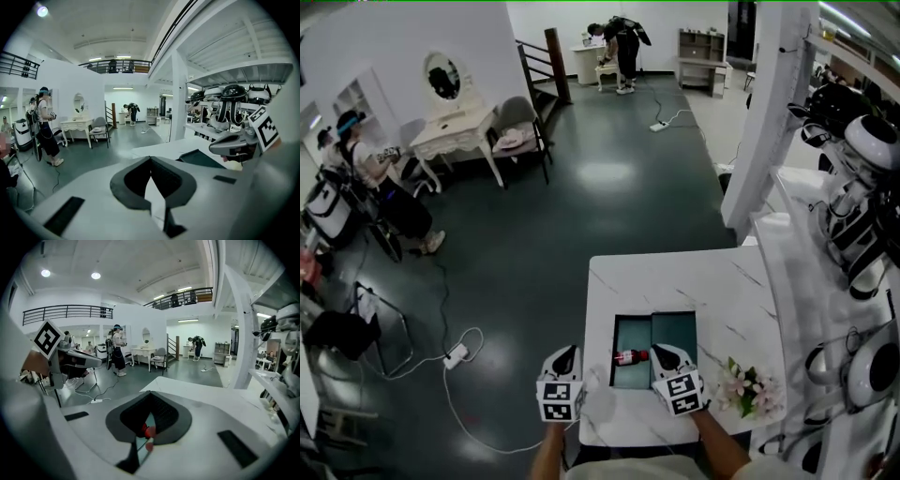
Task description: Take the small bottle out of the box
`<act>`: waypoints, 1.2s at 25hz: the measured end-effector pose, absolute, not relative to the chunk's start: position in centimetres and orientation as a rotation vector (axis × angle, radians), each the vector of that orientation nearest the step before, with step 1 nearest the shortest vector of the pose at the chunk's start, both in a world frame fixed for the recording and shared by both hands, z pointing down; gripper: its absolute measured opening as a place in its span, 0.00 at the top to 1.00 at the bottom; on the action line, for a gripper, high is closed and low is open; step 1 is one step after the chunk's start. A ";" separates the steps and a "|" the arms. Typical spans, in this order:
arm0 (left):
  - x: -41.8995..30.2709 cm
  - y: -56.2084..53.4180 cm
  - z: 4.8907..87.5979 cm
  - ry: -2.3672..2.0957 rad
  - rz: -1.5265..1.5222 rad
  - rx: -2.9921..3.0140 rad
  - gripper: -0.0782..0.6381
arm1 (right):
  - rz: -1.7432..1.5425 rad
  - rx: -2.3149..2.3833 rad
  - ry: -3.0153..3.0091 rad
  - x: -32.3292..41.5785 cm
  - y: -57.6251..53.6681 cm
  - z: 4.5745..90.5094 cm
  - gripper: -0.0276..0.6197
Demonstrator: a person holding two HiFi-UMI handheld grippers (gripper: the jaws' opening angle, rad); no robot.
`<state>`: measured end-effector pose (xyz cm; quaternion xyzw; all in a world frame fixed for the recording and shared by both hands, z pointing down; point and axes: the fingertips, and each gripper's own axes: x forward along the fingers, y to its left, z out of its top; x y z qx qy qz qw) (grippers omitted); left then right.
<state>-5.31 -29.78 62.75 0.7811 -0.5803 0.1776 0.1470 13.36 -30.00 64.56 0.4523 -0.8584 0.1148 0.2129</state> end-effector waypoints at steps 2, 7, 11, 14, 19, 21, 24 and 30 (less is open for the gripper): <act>-5.5 -29.7 63.4 -1.655 0.517 2.243 0.87 | 0.335 1.249 -2.370 13.3 -29.7 65.3 0.93; -5.0 -29.7 66.0 -1.571 0.511 2.246 0.87 | 0.360 1.230 -2.311 12.8 -28.6 67.5 0.93; -4.6 -29.4 67.5 -1.494 0.506 2.265 0.87 | 0.370 1.228 -2.252 12.3 -27.5 68.9 0.93; -4.8 -29.2 68.4 -1.453 0.504 2.268 0.87 | 0.323 1.178 -2.213 11.6 -27.0 69.9 0.93; -5.4 -28.9 69.3 -1.417 0.522 2.273 0.87 | 0.112 0.985 -2.131 10.1 -26.6 71.4 0.93; -5.6 -28.8 69.5 -1.411 0.533 2.275 0.87 | 0.030 0.912 -2.099 9.5 -26.6 71.9 0.93; -6.0 -28.6 70.1 -1.408 0.532 2.260 0.87 | -0.094 0.806 -2.054 8.7 -26.9 72.7 0.93; -6.1 -28.3 71.1 -1.399 0.539 2.244 0.87 | -0.366 0.545 -1.936 7.3 -26.8 74.8 0.93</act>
